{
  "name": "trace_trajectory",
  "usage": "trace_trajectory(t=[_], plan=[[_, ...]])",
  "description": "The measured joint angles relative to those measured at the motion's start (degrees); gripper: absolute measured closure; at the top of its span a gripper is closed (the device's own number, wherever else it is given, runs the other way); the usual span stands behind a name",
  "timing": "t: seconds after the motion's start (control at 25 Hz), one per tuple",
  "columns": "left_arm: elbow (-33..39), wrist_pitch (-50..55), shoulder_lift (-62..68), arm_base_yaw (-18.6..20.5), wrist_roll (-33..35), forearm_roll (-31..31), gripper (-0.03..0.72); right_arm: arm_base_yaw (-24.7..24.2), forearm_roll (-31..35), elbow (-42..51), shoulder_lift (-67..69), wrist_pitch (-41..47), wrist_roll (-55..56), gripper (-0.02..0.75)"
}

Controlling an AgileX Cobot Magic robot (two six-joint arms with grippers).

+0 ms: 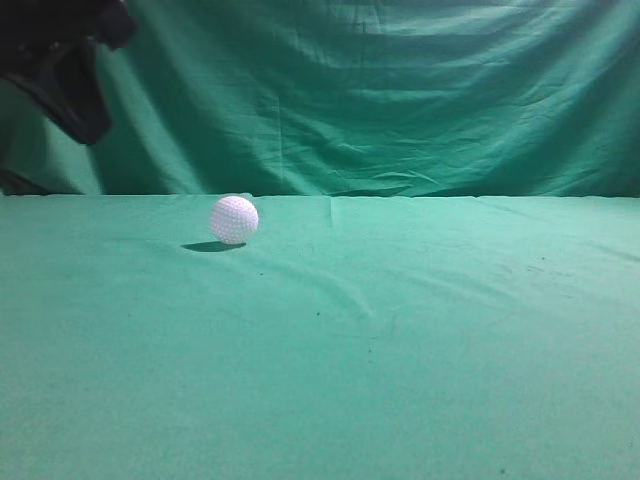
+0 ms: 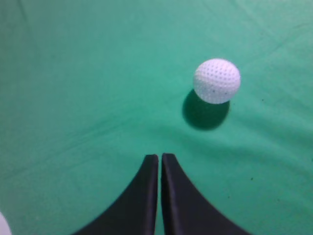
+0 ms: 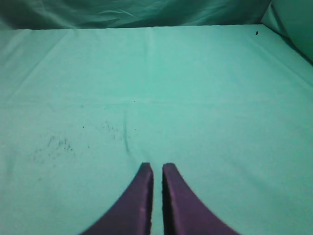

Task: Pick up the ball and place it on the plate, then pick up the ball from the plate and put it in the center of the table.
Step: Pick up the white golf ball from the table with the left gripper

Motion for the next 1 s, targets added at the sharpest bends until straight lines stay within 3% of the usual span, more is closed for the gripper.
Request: trace_trajectory(t=[0.16,0.36,0.44,0.8,0.88,1.0], plan=[[-7.67,11.07,0.37,-0.29,3.7,-7.47,0.688,0.0,0.0,0.0,0.0,0.0,0.0,0.673],[-17.35,23.48,3.92,-0.29,30.26,-33.08,0.688,0.0,0.0,0.0,0.0,0.0,0.0,0.673],[-21.05,26.74,6.5,-0.29,35.0,-38.09,0.688,0.0,0.0,0.0,0.0,0.0,0.0,0.673],[-31.4,29.07,17.35,-0.29,43.72,-40.33,0.688,0.0,0.0,0.0,0.0,0.0,0.0,0.673],[-31.87,29.07,18.58,-0.29,43.96,-40.33,0.596,0.0,0.0,0.0,0.0,0.0,0.0,0.673],[-31.99,29.07,20.07,-0.29,43.96,-40.43,0.377,0.0,0.0,0.0,0.0,0.0,0.0,0.673]])
